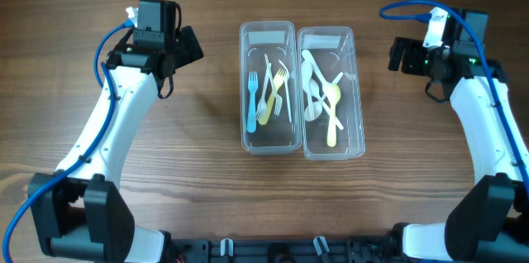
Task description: Pack container
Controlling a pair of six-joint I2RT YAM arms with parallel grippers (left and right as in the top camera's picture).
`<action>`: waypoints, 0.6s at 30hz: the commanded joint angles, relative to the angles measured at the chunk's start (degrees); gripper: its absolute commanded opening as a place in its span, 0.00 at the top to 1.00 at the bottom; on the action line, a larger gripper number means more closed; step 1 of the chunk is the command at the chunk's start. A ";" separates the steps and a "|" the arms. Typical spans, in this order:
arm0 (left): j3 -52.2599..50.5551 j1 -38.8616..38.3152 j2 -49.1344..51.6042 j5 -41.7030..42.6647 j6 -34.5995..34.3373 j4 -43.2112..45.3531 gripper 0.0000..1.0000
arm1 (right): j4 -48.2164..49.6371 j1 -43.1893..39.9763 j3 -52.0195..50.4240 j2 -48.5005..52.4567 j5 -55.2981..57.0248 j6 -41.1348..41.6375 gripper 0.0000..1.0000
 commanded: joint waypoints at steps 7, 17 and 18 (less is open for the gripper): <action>0.79 0.28 -1.51 -0.90 0.04 -0.07 0.00 | 0.00 6.40 -0.48 -20.74 0.57 -1.01 0.00; 0.79 0.31 -1.51 -0.90 0.04 -0.04 0.00 | -0.35 17.46 -0.48 -52.30 0.59 -1.60 0.00; 0.79 0.31 -1.51 -0.90 0.04 -0.04 0.00 | -0.35 17.46 -0.48 -55.04 0.57 -1.55 0.00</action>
